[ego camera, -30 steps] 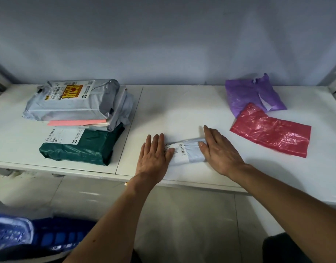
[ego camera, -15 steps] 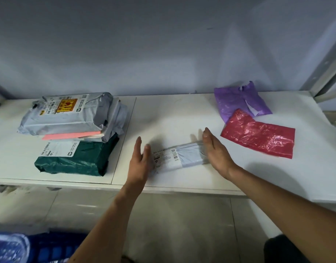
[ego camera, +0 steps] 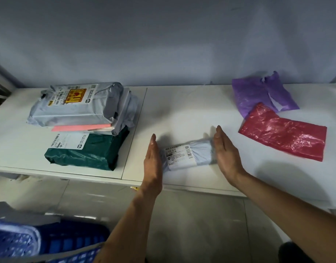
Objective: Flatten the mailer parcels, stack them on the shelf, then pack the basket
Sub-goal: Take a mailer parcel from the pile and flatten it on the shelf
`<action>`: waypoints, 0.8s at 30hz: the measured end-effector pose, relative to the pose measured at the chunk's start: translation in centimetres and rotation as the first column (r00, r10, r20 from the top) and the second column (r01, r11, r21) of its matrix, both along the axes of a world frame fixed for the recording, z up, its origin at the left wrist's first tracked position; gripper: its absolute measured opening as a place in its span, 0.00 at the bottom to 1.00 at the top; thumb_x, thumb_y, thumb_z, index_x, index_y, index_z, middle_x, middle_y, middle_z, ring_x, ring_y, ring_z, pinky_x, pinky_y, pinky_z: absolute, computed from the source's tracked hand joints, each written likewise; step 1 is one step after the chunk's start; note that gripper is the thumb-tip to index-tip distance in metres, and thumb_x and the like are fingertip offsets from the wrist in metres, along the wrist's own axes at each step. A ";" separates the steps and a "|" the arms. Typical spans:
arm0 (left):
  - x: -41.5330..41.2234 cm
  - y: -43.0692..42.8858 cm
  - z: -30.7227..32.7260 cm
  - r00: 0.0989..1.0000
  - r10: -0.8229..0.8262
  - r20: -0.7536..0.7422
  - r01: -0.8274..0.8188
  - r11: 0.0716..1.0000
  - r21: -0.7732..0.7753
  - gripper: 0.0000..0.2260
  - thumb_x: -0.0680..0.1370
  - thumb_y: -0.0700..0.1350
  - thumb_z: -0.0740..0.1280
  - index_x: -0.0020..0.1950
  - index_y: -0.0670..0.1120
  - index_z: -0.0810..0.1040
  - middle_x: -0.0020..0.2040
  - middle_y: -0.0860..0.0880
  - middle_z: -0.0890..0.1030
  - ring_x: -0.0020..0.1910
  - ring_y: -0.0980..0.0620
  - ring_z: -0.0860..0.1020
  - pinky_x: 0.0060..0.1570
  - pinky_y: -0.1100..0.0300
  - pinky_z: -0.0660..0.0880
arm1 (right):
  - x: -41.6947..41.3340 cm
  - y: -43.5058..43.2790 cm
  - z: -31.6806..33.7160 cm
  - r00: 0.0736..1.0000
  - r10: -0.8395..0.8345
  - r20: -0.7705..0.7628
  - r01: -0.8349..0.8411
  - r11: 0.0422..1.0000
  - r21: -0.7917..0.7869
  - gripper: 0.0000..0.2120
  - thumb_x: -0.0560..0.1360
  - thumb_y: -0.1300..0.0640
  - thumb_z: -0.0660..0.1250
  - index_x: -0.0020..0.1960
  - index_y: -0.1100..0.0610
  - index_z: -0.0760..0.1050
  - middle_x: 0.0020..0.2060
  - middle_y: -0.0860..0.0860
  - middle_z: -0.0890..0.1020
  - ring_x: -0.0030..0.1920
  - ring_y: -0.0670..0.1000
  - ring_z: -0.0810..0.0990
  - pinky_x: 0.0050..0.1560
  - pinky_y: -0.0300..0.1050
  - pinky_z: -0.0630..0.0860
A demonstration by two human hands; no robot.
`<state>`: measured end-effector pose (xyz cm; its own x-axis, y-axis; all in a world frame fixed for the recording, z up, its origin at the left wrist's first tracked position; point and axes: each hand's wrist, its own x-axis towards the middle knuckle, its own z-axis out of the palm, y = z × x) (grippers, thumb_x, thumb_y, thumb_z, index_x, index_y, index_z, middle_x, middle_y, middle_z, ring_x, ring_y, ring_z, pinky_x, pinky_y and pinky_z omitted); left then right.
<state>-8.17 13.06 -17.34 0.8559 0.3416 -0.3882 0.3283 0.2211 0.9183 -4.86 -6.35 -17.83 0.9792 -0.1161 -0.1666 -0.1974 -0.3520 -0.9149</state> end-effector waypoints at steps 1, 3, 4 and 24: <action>-0.1 -0.1 -0.2 1.000 -0.004 0.000 0.004 1.000 -0.003 0.21 0.80 0.63 0.56 0.73 0.61 0.68 0.76 0.43 0.64 0.71 0.45 0.70 0.68 0.52 0.69 | -0.1 -0.1 -0.1 1.000 0.010 0.004 -0.010 1.000 -0.012 0.23 0.83 0.44 0.51 0.77 0.48 0.61 0.74 0.45 0.66 0.73 0.47 0.65 0.75 0.47 0.58; -0.1 -0.1 -0.1 1.000 -0.003 0.018 0.003 1.000 0.010 0.21 0.81 0.61 0.56 0.74 0.59 0.67 0.71 0.51 0.73 0.65 0.53 0.75 0.61 0.59 0.73 | 0.0 0.1 0.0 1.000 0.030 0.009 -0.030 0.999 -0.019 0.23 0.83 0.46 0.51 0.77 0.49 0.60 0.75 0.45 0.65 0.74 0.46 0.63 0.75 0.44 0.56; -0.1 -0.2 0.1 1.000 -0.012 0.029 0.011 1.000 0.022 0.21 0.81 0.61 0.56 0.74 0.58 0.67 0.61 0.56 0.76 0.57 0.58 0.76 0.53 0.63 0.74 | -0.1 0.1 0.0 0.999 0.036 0.009 -0.036 0.999 -0.024 0.23 0.83 0.46 0.51 0.77 0.50 0.59 0.75 0.45 0.65 0.74 0.46 0.63 0.75 0.43 0.55; -2.7 2.5 2.2 0.961 0.036 -0.274 0.098 0.882 0.461 0.07 0.71 0.41 0.67 0.33 0.41 0.78 0.28 0.48 0.73 0.32 0.48 0.68 0.32 0.59 0.64 | 1.2 -3.4 3.5 0.934 0.055 -0.352 -0.090 0.992 -0.086 0.09 0.69 0.58 0.73 0.44 0.63 0.78 0.41 0.56 0.80 0.41 0.54 0.79 0.37 0.44 0.72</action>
